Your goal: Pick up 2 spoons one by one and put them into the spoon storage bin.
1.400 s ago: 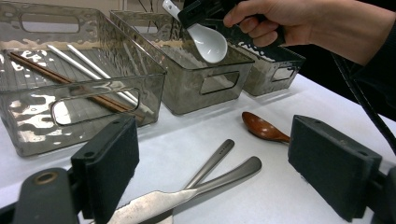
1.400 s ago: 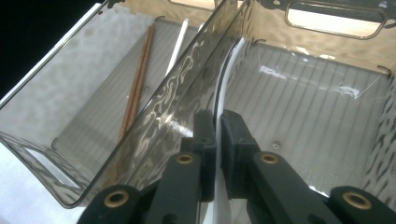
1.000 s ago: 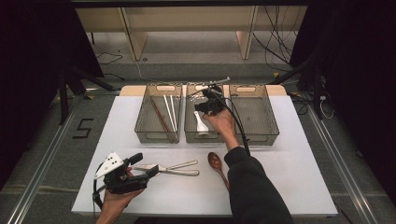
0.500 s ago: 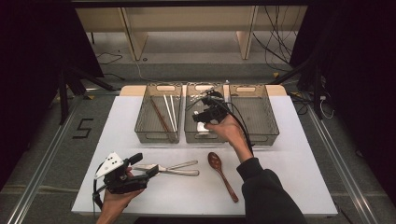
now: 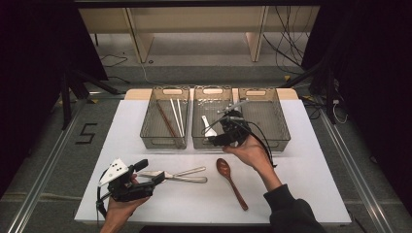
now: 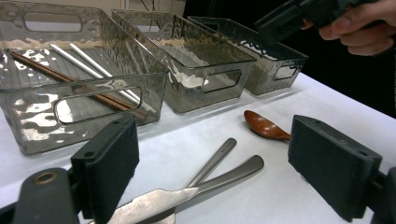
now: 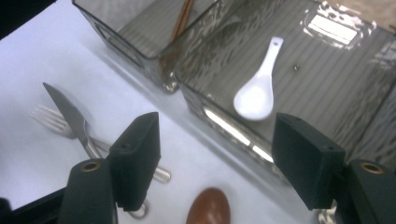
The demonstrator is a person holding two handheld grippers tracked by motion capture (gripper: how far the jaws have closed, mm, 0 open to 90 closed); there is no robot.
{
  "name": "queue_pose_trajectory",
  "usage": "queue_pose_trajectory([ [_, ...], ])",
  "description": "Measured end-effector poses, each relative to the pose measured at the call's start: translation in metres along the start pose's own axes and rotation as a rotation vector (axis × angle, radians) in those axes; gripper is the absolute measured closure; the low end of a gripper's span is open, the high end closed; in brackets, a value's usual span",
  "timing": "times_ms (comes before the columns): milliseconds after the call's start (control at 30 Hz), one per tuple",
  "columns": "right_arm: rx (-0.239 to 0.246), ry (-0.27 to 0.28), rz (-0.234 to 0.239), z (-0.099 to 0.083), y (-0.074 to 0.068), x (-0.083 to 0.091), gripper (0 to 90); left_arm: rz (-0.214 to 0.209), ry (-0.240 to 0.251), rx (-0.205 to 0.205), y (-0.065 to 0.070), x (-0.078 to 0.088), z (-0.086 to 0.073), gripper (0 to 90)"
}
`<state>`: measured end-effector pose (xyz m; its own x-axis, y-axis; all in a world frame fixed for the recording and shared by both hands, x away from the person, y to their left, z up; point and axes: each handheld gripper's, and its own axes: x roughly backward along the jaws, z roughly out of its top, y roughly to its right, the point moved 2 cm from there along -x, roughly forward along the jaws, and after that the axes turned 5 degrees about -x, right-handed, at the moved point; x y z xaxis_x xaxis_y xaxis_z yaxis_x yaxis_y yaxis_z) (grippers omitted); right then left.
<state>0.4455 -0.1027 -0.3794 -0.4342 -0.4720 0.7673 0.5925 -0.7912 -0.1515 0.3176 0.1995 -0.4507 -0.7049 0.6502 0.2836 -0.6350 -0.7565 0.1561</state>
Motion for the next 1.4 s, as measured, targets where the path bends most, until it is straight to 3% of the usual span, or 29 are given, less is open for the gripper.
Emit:
queue_pose_trajectory([
  [367,-0.021,-0.060,-0.003,-0.037,0.002,0.007,26.0,0.001,-0.002,-0.003,0.000,0.000,0.000,15.9],
  [733,-0.004,-0.132,-0.005,-0.070,-0.003,0.001,24.6,0.000,-0.003,-0.003,0.000,0.000,0.000,15.9],
  [1400,0.012,-0.243,-0.002,-0.097,-0.009,-0.014,30.1,0.001,-0.001,-0.003,0.001,0.000,0.000,15.9],
])
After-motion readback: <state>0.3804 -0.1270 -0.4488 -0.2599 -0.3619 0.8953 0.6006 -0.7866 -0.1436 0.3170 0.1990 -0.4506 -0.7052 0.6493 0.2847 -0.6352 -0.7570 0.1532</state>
